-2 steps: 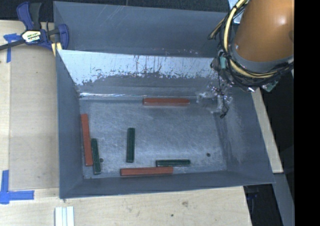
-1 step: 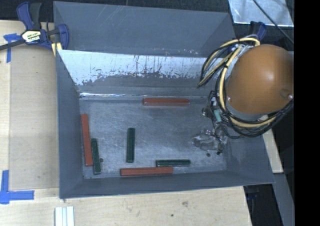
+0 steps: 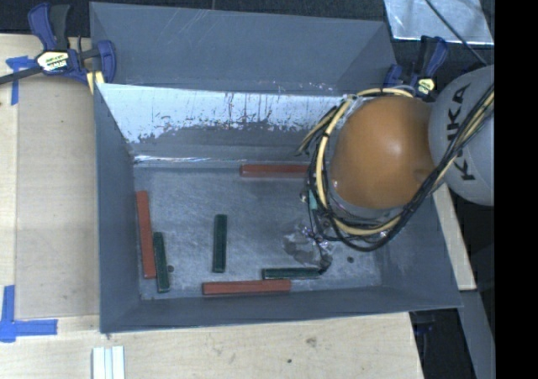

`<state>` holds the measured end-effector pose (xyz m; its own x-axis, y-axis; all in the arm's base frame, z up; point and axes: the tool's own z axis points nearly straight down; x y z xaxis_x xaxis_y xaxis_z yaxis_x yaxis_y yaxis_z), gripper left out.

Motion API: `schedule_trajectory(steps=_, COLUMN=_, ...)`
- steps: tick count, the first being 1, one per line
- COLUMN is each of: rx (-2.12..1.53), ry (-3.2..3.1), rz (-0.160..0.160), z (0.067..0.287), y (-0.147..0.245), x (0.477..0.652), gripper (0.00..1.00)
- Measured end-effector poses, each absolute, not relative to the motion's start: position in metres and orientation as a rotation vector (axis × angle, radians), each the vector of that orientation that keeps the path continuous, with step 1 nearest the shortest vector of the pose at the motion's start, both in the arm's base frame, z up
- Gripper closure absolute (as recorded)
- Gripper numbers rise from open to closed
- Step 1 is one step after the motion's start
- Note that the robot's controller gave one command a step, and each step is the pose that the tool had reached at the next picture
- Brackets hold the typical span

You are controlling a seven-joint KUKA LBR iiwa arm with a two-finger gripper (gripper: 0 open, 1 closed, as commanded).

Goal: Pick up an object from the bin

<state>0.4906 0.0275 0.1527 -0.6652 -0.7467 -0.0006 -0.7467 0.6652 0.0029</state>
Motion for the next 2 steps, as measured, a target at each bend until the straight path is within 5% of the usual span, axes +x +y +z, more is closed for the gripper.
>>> schedule_trajectory(steps=1, rx=1.286, ry=-2.868, rz=0.000, z=0.153, y=0.026, x=0.491, gripper=0.00)
schedule_trajectory(steps=2, rx=1.489, ry=-2.763, rz=-0.004, z=0.093, y=0.058, x=0.506, gripper=0.00)
